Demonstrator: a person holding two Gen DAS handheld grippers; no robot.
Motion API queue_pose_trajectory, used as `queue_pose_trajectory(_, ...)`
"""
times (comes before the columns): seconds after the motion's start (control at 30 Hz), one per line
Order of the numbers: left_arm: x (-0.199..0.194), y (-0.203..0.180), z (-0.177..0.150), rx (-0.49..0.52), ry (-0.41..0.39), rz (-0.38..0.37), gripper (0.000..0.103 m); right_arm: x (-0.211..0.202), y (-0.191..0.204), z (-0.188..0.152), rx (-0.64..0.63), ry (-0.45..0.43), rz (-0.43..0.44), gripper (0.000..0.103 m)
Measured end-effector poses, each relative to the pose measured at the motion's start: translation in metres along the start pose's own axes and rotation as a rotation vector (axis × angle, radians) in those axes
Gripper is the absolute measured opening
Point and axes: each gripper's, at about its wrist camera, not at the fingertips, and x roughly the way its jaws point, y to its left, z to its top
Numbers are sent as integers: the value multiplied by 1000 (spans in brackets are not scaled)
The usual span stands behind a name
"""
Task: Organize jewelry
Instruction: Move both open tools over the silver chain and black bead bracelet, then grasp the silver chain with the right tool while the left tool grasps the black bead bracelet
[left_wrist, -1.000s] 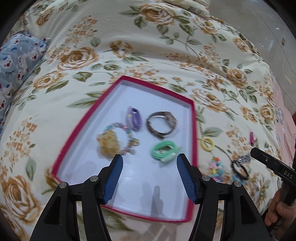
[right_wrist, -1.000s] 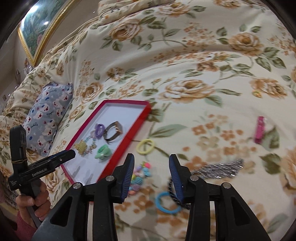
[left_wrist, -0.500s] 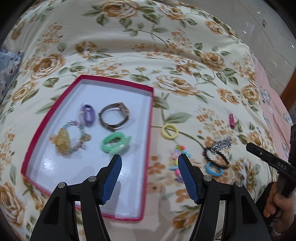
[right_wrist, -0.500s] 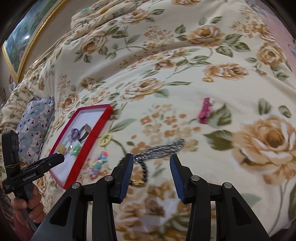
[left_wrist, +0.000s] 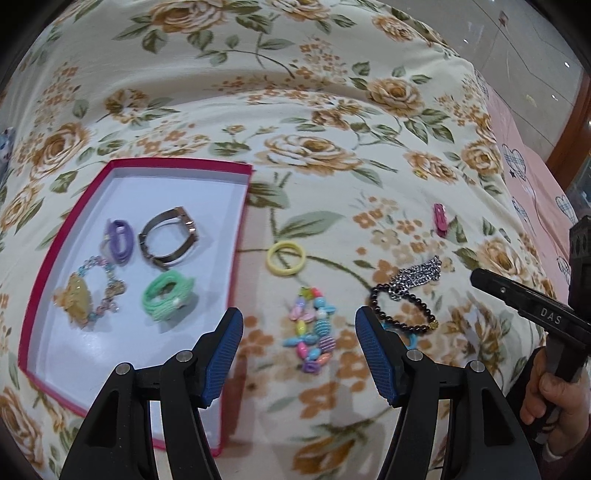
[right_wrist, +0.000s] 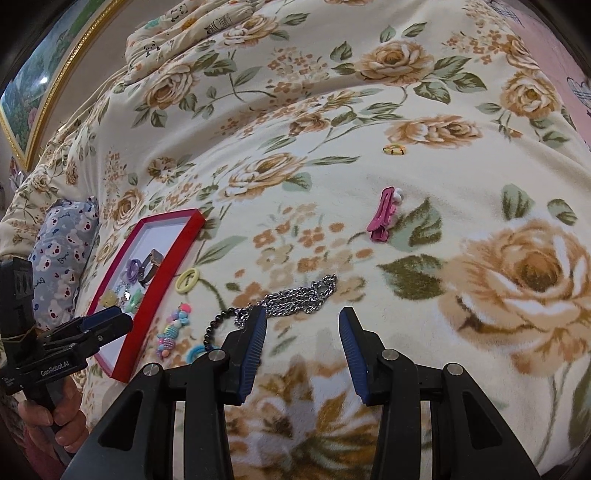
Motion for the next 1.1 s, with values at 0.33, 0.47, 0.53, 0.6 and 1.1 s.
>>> queue_pose_trajectory(0.33,41,-24,14,47,60,-33,63,31,-8,12,-17,50,-16,43)
queue_pose_trajectory(0.47,58,-34,21,74,87,-52,63,43,-9,17,-22,72,-11,43)
queue_pose_trajectory(0.53,67,-40,23,96,98,-62,63,52,-9,17,-31,95,-10,43)
queue_pose_trajectory(0.6,75,-46,23,124,111,-61,62,61,-9,16,-46,106,-12,43)
queue_pose_trajectory(1.1,109,-72,23,255,134,-50,7,59,6,14,-145,84,-50,10)
